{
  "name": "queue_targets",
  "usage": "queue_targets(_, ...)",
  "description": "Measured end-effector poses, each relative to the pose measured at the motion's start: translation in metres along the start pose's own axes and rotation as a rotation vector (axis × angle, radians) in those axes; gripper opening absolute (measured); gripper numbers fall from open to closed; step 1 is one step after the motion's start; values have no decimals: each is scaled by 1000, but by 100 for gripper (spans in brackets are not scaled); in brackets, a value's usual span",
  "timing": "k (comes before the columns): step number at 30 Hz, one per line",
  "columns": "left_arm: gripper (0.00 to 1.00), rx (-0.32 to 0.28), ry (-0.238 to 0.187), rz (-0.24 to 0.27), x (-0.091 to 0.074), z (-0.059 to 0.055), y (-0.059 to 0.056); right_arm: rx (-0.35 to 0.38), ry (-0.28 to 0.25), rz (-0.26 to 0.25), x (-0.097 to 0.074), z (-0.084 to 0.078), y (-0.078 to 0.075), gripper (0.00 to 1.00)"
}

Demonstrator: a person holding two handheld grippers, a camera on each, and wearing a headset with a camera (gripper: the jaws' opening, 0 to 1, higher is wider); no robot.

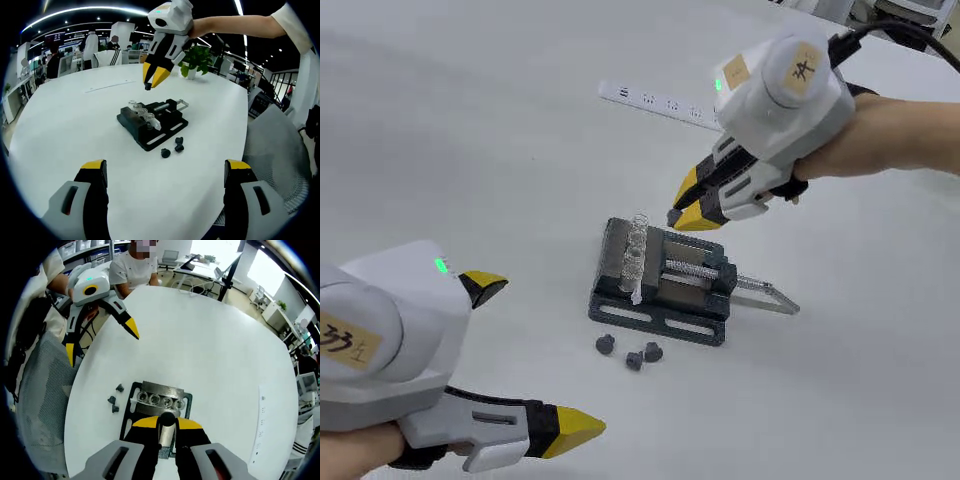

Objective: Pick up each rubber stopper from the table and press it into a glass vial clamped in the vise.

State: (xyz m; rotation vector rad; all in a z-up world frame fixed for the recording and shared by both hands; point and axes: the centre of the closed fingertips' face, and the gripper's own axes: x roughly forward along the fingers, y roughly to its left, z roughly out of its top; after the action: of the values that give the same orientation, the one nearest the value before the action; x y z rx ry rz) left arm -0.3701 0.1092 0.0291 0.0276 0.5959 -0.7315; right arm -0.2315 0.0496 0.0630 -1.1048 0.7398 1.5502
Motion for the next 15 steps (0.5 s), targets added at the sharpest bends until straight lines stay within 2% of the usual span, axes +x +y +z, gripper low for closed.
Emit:
queue_targets(3,97,-5,0,2,0,0,0,-1,1,-1,3,2,-9,7)
queue_targets(9,97,-12,0,7,0,-1,4,-17,2,11,10,11,-13,7)
queue_targets(15,96,-21,0,13,0,-2,5,-26,22,38,25,10,-15,7)
